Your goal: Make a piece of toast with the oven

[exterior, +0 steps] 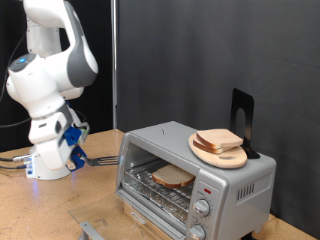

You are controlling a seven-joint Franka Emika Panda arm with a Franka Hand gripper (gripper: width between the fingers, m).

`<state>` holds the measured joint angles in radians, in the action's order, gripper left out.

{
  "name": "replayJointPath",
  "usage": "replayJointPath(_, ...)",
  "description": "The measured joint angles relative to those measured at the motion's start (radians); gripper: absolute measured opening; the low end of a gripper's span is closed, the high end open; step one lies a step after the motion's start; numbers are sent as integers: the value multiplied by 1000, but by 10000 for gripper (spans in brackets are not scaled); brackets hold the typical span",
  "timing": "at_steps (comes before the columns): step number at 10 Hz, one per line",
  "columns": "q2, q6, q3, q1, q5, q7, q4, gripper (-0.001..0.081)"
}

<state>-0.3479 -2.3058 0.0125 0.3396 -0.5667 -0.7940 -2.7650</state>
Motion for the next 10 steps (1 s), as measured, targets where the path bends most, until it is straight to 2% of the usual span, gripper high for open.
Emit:
replayJointPath(1, 3, 0, -5, -1, 12, 0, 0, 391)
replayJointPath(4, 5, 6, 7, 1, 32, -94, 17, 391)
replayJointPath(7, -2, 118, 47, 2, 23, -128, 108, 391)
replayJointPath(10, -23, 202, 50, -3, 0, -115, 182, 391)
